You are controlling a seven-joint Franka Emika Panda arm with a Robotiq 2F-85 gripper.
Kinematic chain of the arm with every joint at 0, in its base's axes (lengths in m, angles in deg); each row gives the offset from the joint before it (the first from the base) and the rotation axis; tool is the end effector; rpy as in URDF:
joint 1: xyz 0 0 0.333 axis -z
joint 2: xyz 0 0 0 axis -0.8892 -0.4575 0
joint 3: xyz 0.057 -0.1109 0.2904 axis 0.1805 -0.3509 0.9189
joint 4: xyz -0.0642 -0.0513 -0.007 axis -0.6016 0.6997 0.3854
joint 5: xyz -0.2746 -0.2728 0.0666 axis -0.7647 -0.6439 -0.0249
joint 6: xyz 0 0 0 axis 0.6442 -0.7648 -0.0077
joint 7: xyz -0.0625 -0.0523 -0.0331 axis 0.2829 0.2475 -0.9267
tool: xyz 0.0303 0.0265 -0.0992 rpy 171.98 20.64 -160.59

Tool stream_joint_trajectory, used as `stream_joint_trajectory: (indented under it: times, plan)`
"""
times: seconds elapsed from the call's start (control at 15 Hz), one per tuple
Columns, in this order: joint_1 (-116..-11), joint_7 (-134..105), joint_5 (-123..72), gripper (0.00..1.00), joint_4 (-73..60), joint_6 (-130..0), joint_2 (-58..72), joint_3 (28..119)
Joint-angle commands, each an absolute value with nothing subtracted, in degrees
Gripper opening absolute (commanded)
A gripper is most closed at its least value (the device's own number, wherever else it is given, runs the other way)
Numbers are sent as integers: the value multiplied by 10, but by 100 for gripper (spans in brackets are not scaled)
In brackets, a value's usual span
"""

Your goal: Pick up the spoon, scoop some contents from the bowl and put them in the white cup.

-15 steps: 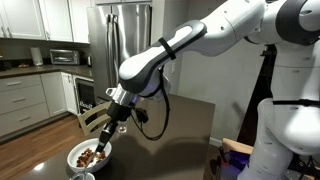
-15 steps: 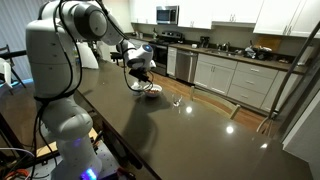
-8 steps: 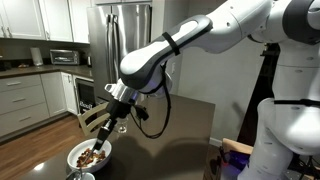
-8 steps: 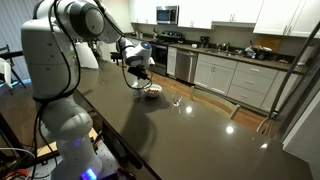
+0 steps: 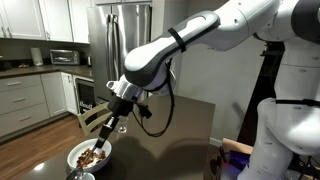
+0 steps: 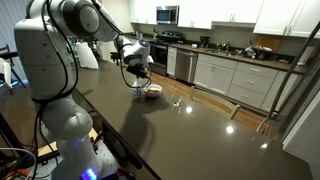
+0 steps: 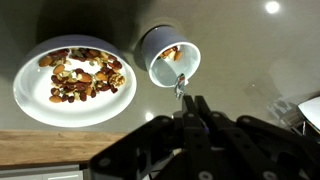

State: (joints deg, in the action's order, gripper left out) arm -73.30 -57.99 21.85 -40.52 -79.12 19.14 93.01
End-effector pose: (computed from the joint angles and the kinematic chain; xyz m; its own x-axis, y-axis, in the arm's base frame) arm 0.5114 0.2328 0.3750 0.8222 0.3777 0.4258 0.5349 -0.7684 -0.3513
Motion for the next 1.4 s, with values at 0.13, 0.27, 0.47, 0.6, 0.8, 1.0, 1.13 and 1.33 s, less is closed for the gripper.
stream_joint_trajectory:
  times: [0.13, 0.27, 0.47, 0.6, 0.8, 1.0, 1.13, 1.33]
  plan:
    - [-740, -570, 199, 4, -408, -808, 190, 927]
    - [-740, -568, 192, 4, -410, -812, 191, 927]
    - [-741, -563, 172, 4, -412, -820, 193, 928]
    - [-742, -560, 160, 4, -413, -826, 194, 928]
    - [-743, -558, 148, 4, -414, -835, 195, 930]
    - [-743, -559, 138, 4, -416, -840, 199, 931]
    - [-743, -560, 133, 4, -418, -843, 202, 931]
    - [-744, -561, 128, 4, -423, -849, 210, 931]
